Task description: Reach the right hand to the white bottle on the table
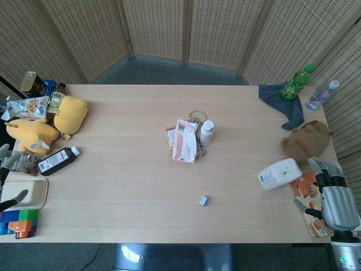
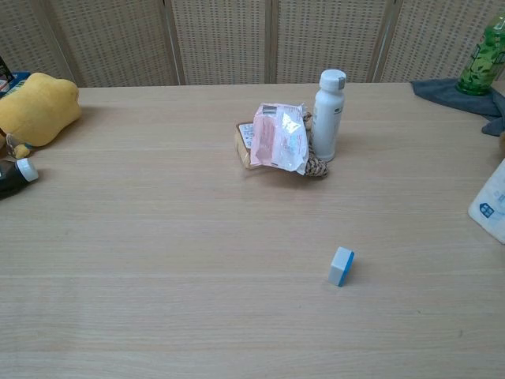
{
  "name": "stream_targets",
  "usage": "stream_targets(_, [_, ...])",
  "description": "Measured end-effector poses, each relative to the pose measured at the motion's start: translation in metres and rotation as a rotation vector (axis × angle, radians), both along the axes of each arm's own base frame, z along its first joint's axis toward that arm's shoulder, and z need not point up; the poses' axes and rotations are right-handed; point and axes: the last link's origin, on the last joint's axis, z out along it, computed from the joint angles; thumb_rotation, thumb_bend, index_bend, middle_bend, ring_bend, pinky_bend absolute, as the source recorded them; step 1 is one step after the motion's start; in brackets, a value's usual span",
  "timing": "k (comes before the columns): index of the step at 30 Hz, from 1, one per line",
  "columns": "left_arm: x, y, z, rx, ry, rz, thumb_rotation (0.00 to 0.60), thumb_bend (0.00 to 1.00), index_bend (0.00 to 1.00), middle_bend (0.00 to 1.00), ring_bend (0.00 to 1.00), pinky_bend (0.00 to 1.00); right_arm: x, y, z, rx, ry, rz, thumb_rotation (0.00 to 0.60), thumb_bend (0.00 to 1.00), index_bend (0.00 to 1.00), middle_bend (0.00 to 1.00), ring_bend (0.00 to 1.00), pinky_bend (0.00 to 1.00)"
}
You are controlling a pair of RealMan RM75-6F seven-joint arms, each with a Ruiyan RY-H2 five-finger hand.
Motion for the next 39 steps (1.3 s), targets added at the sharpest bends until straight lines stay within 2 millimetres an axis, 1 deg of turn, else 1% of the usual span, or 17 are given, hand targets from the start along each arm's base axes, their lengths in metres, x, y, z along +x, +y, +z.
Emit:
stream_targets(9, [0.002,-0.001,-0.003,-0.009,-0.003,-0.003,0.6,0.0,0.2,0.0,0.0,0.0,-0.001,0.001,0.004,-0.001,-0.012,-0.001,0.6,0.0,0.0,0.0,0.0,0.0])
stream_targets(13, [0.004,0.0,0.003,0.021,-0.005,-0.005,0.6,0.0,0.2,0.0,0.0,0.0,-0.003,-0.001,0.001,0.017,-0.028,-0.007,0.6,0.0,0.0,0.0,0.0,0.0])
stream_targets(17, [0.004,0.002,0.01,0.049,-0.009,0.016,0.6,0.0,0.2,0.0,0.0,0.0,-0.003,-0.009,-0.009,0.072,-0.028,-0.01,0.6,0.0,0.0,0.0,0.0,0.0])
stream_targets(20, [0.004,0.005,0.013,0.056,-0.021,0.025,0.6,0.0,0.2,0.0,0.0,0.0,0.003,-0.023,-0.02,0.135,-0.057,0.002,0.6,0.0,0.0,0.0,0.0,0.0])
stream_targets(23, [0.004,0.007,0.015,0.063,-0.023,0.031,0.6,0.0,0.2,0.0,0.0,0.0,0.012,-0.042,-0.035,0.207,-0.078,0.024,0.6,0.0,0.0,0.0,0.0,0.0])
stream_targets(27, [0.002,0.009,0.014,0.059,-0.033,0.046,0.6,0.0,0.2,0.0,0.0,0.0,0.028,-0.073,-0.059,0.298,-0.083,0.052,0.6,0.0,0.0,0.0,0.0,0.0])
stream_targets(32, [-0.003,0.011,0.013,0.056,-0.017,0.065,0.6,0.0,0.2,0.0,0.0,0.0,0.046,-0.11,-0.085,0.351,-0.12,0.055,0.6,0.0,0.0,0.0,0.0,0.0])
stream_targets(39, [-0.008,0.014,0.011,0.067,0.005,0.079,0.6,0.0,0.2,0.0,0.0,0.0,0.054,-0.154,-0.104,0.38,-0.208,0.0,0.6,0.0,0.0,0.0,0.0,0.0])
